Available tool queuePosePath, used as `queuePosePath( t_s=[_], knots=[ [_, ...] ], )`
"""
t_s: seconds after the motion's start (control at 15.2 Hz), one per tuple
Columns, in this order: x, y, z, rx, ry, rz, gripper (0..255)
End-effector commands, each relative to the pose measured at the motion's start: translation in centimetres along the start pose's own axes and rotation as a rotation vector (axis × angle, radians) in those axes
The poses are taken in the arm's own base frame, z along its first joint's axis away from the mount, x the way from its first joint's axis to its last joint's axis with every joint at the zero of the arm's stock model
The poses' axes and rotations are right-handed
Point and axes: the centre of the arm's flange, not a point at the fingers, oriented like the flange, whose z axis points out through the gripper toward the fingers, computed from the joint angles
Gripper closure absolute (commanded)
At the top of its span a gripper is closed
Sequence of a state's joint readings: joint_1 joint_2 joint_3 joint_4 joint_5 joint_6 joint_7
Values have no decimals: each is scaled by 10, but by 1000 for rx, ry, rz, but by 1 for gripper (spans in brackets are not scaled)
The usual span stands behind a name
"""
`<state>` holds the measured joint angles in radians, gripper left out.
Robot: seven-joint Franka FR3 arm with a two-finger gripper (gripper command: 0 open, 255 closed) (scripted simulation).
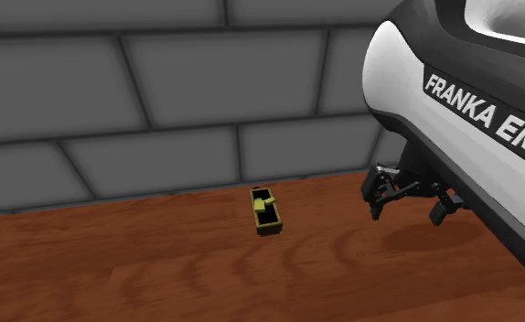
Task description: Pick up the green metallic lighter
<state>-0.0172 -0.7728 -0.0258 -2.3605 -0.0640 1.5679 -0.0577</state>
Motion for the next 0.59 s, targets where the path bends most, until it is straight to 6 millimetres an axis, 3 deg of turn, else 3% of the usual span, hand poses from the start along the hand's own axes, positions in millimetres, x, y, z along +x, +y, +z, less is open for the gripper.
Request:
queuePosePath(
  t_s=[0.0,0.53],
  knots=[
    [0,0,0,0,0,0,0],
    [72,-68,46,6,-38,-69,0]
  ],
)
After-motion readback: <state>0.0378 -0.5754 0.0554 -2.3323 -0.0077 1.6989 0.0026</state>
